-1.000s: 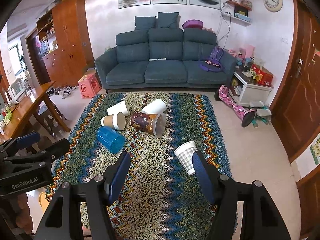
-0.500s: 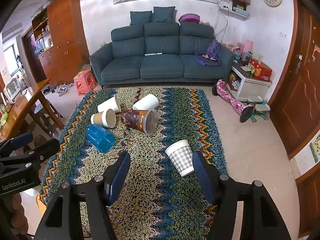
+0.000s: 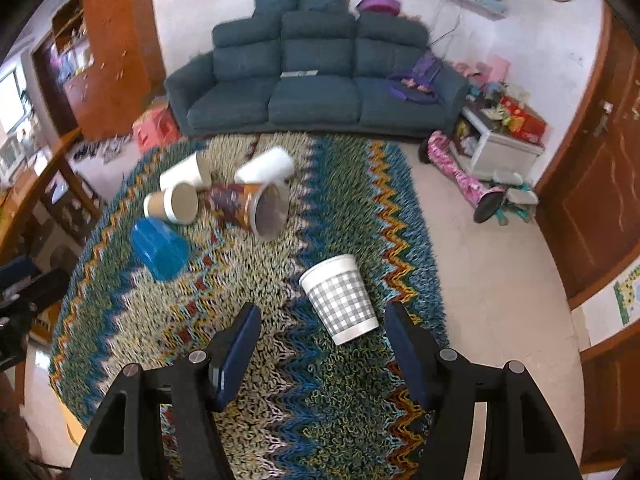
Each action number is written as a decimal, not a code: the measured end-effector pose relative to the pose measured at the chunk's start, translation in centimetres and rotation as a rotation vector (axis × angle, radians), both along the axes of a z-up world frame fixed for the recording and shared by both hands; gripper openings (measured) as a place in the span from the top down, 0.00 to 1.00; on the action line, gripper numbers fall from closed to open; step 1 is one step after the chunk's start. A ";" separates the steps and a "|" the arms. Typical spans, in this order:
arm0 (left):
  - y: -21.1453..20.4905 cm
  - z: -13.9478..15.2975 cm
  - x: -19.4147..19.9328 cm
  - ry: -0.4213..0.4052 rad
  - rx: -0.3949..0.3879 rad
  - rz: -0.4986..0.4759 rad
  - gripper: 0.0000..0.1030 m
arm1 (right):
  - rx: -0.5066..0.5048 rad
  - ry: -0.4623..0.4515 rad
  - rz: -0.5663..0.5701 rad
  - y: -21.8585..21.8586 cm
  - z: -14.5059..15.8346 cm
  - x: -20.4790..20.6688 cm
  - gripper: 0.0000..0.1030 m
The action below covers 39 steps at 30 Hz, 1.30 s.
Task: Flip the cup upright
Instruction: 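Move the right gripper to the checkered paper cup and close on it, then lift the checkered cup with the right gripper and rotate it upright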
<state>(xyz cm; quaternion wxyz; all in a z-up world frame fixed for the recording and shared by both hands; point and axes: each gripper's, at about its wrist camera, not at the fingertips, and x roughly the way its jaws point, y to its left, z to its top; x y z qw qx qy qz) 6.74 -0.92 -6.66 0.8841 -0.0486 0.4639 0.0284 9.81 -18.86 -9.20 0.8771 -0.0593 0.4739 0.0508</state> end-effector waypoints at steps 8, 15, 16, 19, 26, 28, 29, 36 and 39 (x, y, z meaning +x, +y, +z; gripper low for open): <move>0.9 -1.7 0.6 0.039 -0.001 0.032 0.04 | -0.099 0.088 0.028 -0.3 -4.9 3.9 0.37; 0.9 -3.1 1.0 0.075 0.003 0.029 0.04 | -0.145 0.195 0.054 -0.5 -8.1 7.0 0.37; 0.9 -3.2 1.0 0.078 0.002 0.030 0.04 | -0.144 0.203 0.055 -0.5 -8.4 7.4 0.37; 0.9 -3.6 1.3 0.088 -0.005 0.033 0.04 | -0.148 0.232 0.072 -0.2 -8.9 8.4 0.37; 0.8 -4.7 1.6 0.120 -0.016 0.028 0.04 | -0.208 0.326 0.111 0.7 -10.5 10.1 0.37; 0.9 -4.8 1.6 0.122 -0.020 0.030 0.04 | -0.222 0.347 0.132 1.0 -10.9 10.3 0.37; 1.0 -4.9 1.6 0.123 -0.024 0.032 0.04 | -0.232 0.355 0.141 1.1 -11.0 10.3 0.37; 1.1 -5.2 1.6 0.132 -0.034 0.033 0.04 | -0.268 0.379 0.159 1.5 -11.9 10.4 0.37; 1.1 -5.3 1.5 0.131 -0.035 0.032 0.04 | -0.272 0.385 0.161 1.7 -12.1 10.5 0.37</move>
